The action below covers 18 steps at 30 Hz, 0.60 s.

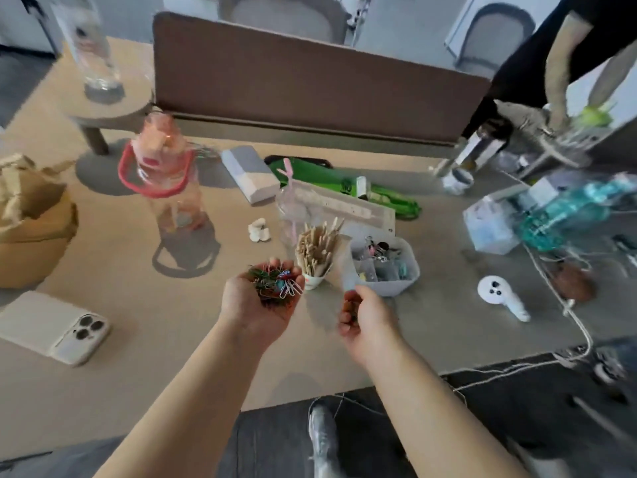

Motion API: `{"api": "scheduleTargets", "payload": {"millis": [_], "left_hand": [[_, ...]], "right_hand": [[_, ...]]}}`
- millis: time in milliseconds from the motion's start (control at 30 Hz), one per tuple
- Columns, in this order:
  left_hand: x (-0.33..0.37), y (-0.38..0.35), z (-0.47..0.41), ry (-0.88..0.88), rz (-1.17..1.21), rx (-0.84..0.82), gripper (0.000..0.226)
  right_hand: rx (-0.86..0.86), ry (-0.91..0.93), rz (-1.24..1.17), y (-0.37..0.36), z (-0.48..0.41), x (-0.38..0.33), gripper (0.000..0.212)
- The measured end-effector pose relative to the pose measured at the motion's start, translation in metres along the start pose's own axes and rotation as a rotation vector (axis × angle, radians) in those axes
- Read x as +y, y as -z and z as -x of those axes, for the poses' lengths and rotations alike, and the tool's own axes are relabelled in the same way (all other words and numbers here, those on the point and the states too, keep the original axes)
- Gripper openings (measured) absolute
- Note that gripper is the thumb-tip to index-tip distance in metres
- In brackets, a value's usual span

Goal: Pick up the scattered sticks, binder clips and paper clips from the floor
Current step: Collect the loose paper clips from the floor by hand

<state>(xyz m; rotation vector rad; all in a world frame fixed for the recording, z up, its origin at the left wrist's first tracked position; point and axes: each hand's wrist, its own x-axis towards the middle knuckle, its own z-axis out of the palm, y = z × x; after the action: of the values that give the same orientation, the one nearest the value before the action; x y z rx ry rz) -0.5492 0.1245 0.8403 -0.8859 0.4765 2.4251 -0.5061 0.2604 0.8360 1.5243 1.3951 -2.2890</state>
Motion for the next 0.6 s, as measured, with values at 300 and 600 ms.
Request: {"api": "scheduleTargets", "payload": {"millis": [300,600], "left_hand": [[-0.094,-0.079,-0.056,0.089,-0.018,-0.032,0.038],[-0.14,-0.116,-0.141,-0.07,0.08,0.035,0.029]], "right_hand": [[0.02,0.222,0.016,0.041,-0.111,-0.099,0.031],[0.007,0.755,0.513,0.041,-0.197,-0.093,0.034]]}}
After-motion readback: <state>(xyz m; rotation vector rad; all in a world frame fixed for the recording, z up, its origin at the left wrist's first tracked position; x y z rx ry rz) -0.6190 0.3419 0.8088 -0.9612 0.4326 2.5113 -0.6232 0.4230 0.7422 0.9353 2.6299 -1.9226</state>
